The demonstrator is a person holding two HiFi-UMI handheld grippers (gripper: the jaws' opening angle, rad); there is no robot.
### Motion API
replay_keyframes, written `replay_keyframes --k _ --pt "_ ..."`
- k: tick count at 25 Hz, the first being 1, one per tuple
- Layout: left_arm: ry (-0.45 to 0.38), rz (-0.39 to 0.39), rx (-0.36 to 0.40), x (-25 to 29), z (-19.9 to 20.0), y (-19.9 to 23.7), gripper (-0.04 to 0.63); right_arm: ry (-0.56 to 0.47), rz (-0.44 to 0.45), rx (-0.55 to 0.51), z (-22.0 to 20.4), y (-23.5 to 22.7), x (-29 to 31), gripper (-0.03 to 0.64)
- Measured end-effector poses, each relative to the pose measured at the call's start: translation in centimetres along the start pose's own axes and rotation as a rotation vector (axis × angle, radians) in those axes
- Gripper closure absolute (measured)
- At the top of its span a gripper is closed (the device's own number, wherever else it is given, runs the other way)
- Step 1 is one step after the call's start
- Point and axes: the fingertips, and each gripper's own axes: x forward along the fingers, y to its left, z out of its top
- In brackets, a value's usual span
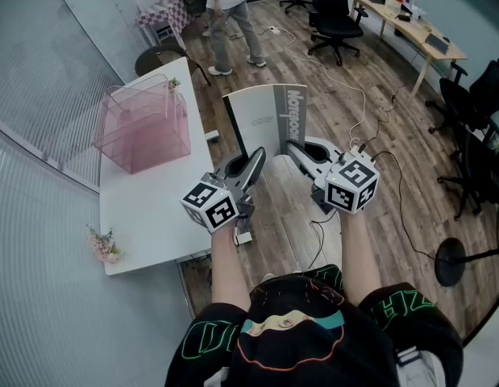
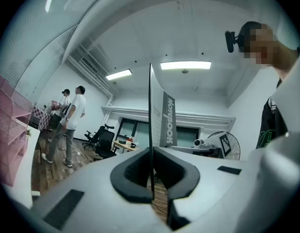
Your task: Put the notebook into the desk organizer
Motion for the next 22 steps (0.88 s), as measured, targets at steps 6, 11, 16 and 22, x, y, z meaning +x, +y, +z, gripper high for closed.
replay_keyframes --k 6,11,16,22 --pt "0.000 0.000 -0.004 1.1 -0.5 0.2 0.589 0.006 -0.013 0.031 -0.5 -1.3 -0.2 0.600" --pt "-0.003 -0.004 -0.031 2.5 -1.2 0.3 0.588 0.016 -0.013 0.008 -0.7 -2.6 -0.8 0.600" --pt "-0.029 -0.012 -0.054 3.9 -1.1 0.4 0.589 -0.007 -0.003 0.009 -0.3 -4.3 -0.9 0.600" --pt "-0.042 0.021 -0.054 4.9 -1.0 1.7 0.589 -0.009 0.027 0.001 -0.2 -5.6 0.1 0.600"
